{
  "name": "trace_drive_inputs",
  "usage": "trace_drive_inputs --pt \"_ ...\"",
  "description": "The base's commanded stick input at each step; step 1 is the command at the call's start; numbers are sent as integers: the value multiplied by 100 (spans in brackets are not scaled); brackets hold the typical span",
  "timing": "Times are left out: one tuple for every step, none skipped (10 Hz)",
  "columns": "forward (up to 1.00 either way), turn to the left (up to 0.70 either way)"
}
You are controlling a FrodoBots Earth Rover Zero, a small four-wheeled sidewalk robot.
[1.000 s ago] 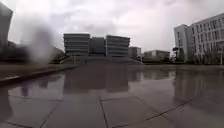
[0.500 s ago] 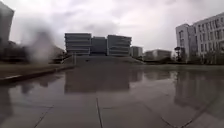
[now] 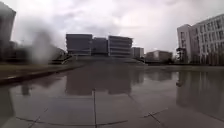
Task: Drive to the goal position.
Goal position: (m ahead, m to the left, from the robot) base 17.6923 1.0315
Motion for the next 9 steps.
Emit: trace_drive_inputs --pt "70 0" --pt "70 0" --pt "70 0" --pt "70 0" --pt "70 0" --pt "70 0" --pt "70 0" --pt "70 0" --pt "70 0"
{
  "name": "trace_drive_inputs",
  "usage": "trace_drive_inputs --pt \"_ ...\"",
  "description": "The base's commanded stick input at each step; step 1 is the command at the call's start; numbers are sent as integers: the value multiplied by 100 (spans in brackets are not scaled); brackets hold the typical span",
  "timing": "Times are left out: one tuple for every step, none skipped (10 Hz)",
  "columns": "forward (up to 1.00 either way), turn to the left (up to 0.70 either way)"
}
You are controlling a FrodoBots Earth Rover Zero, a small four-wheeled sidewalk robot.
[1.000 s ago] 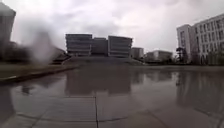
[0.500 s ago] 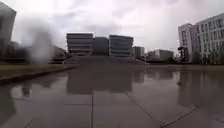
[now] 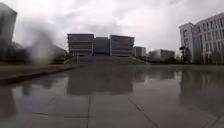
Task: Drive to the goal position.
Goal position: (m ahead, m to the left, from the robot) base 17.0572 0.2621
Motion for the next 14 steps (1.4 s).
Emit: trace_drive_inputs --pt "70 0" --pt "70 0" --pt "70 0" --pt "70 0" --pt "70 0" --pt "70 0" --pt "70 0" --pt "70 0" --pt "70 0" --pt "70 0" --pt "70 0" --pt "70 0" --pt "70 0" --pt "70 0"
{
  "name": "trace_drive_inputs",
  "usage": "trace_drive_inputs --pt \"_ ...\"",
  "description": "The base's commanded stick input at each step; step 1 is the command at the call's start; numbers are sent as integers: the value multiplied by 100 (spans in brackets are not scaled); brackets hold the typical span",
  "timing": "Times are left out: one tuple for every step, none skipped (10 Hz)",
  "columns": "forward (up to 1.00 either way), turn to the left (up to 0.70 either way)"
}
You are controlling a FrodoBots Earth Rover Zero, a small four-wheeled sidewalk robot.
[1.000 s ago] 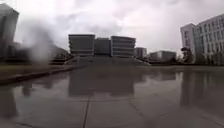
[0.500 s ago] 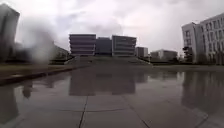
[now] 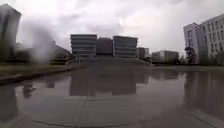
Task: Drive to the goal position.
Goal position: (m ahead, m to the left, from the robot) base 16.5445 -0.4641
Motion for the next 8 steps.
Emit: trace_drive_inputs --pt "70 0" --pt "70 0" --pt "70 0" --pt "70 0" --pt "70 0" --pt "70 0" --pt "70 0" --pt "70 0"
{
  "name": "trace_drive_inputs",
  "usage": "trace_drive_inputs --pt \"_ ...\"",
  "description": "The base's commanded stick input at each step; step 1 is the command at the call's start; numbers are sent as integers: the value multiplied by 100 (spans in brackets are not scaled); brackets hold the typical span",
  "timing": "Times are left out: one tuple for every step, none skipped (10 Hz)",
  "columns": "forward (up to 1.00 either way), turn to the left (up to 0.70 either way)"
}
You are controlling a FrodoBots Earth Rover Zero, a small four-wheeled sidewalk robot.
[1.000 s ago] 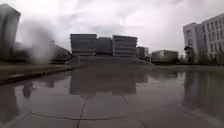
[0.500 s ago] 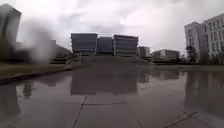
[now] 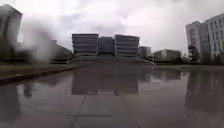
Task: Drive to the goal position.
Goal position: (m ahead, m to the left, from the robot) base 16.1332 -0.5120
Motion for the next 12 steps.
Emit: trace_drive_inputs --pt "70 0" --pt "70 0" --pt "70 0" --pt "70 0" --pt "70 0" --pt "70 0" --pt "70 0" --pt "70 0" --pt "70 0" --pt "70 0" --pt "70 0" --pt "70 0"
